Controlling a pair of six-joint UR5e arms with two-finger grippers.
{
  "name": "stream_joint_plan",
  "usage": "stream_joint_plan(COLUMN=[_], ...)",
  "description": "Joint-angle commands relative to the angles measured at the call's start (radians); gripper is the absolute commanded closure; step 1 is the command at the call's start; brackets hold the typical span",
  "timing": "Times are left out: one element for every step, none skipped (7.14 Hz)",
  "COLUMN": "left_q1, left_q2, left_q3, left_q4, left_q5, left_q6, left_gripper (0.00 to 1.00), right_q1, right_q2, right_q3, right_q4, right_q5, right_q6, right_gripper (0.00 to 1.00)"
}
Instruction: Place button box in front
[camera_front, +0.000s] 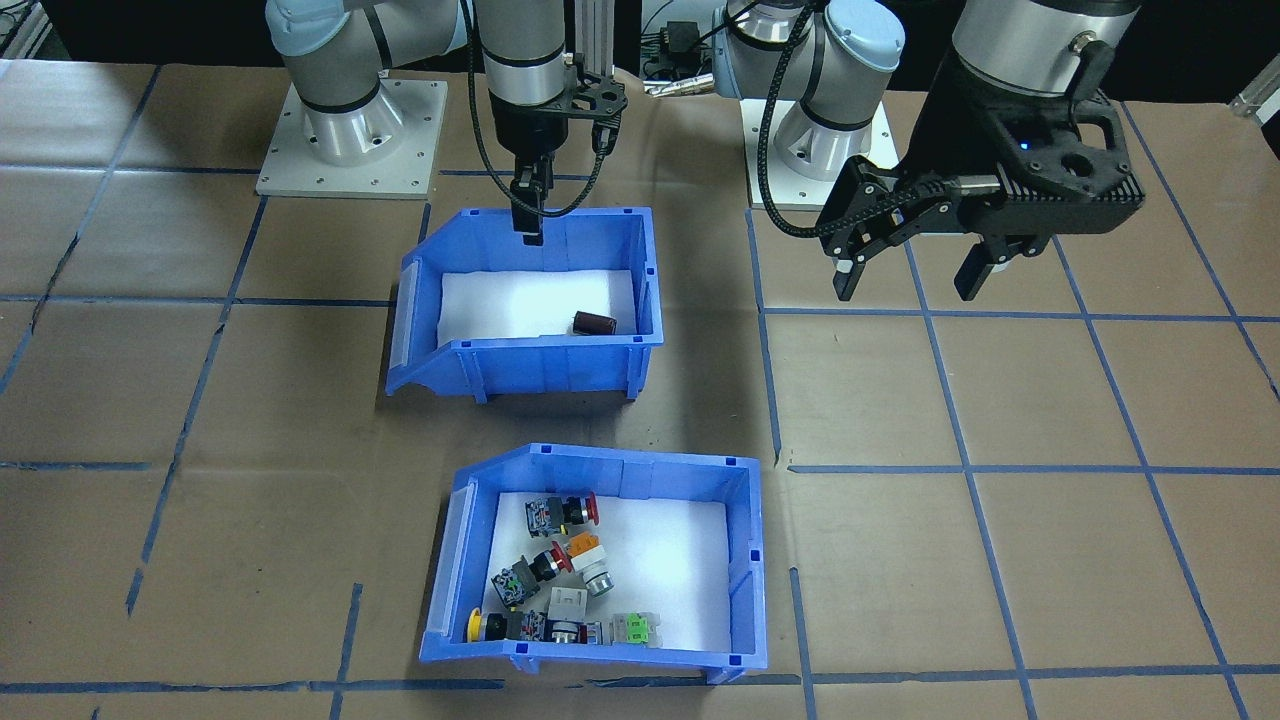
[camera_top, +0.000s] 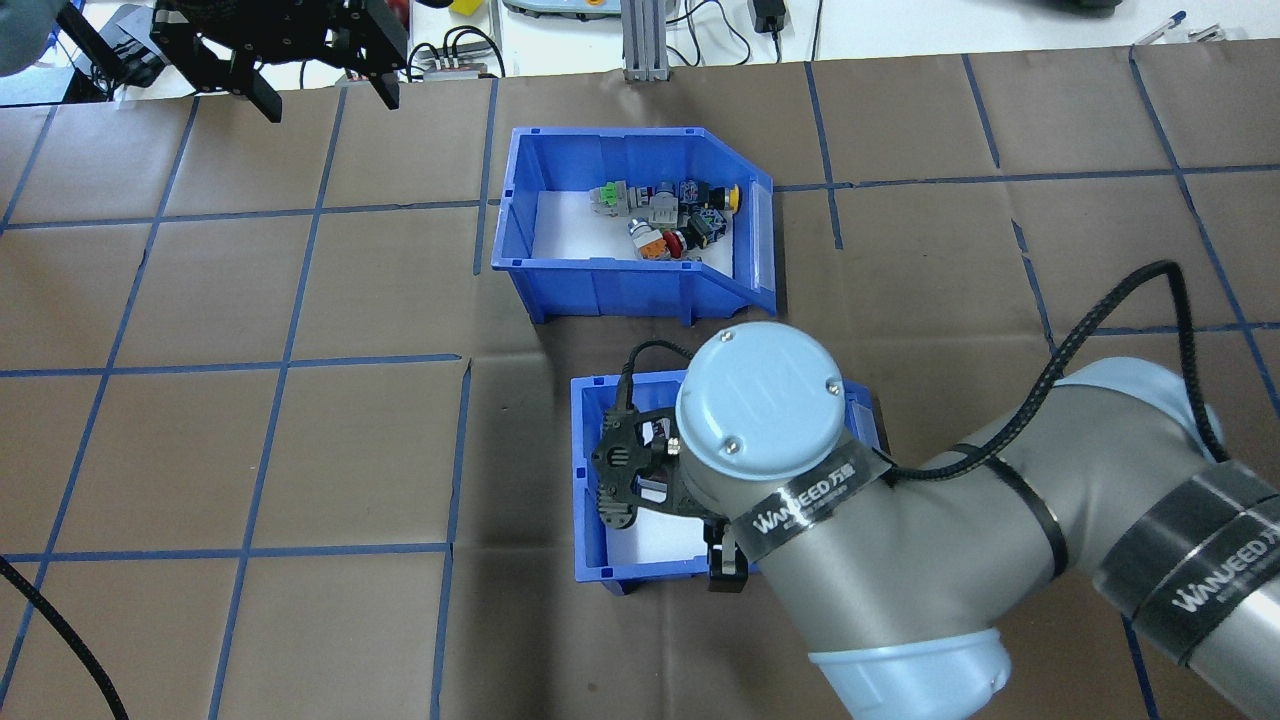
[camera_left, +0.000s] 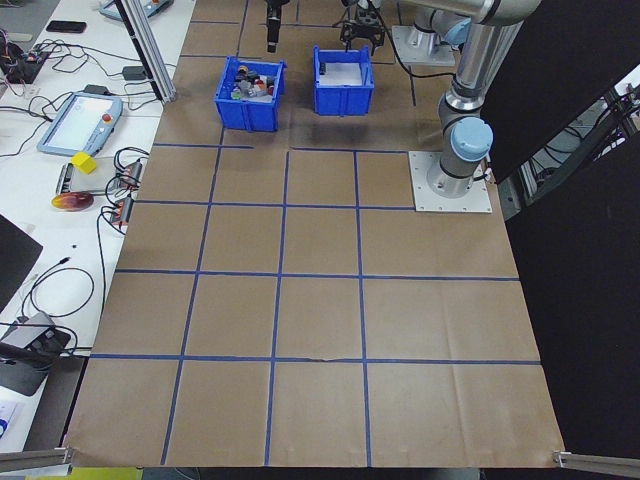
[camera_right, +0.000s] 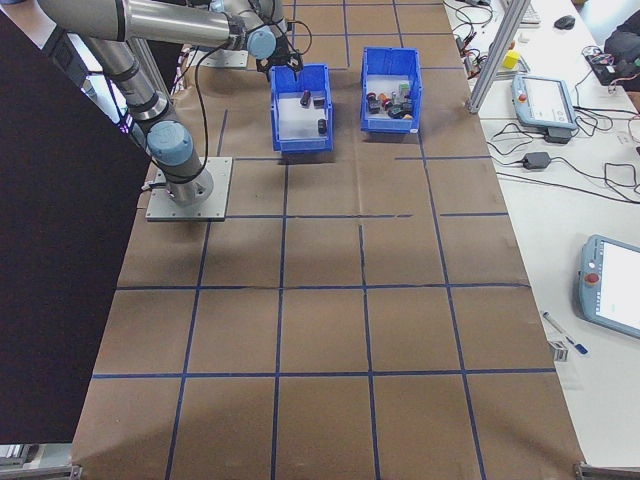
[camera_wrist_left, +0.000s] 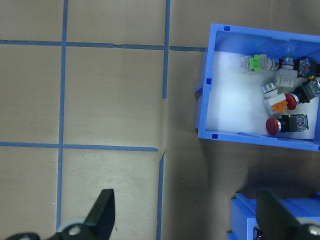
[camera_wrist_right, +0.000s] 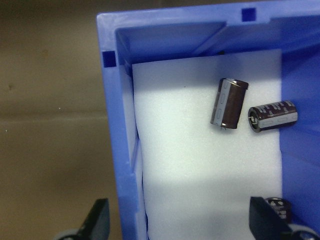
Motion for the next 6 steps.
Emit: stream_joint_plan(left_q1=[-0.003, -0.003, -0.003, 0.001, 0.000, 0.000], left_q2=[0.005, 0.005, 0.005, -0.017, -0.012, -0.024], left_q3=[0.003, 0.011, -0.012, 0.012, -0.007, 0.011], left_q4=[-0.027, -0.026, -0.024, 0.000, 0.008, 0.023], left_q5=[0.000, -0.007, -0.001, -0.003, -0.010, -0.004], left_q6=[-0.001, -0.002, 0.002, 0.004, -0.002, -0.011], left_gripper=[0.01, 0.01, 0.01, 0.01, 0.01, 0.01], right_q1=[-0.157, -0.224, -0.290, -0.362, -0.424, -0.453], right_q2=[-0.003, 0.002, 0.003, 0.020, 0.056, 0.090], right_q3=[-0.058, -0.079, -0.108, -0.150, -0.190, -0.240], right_q4=[0.020, 0.020, 0.020, 0.032, 0.053, 0.111], right_q5=[0.009, 0.003, 0.003, 0.010, 0.012, 0.014], right_q6=[0.164, 0.233, 0.292, 0.365, 0.382, 0.419], right_gripper=[0.00, 0.00, 0.00, 0.00, 0.00, 0.00])
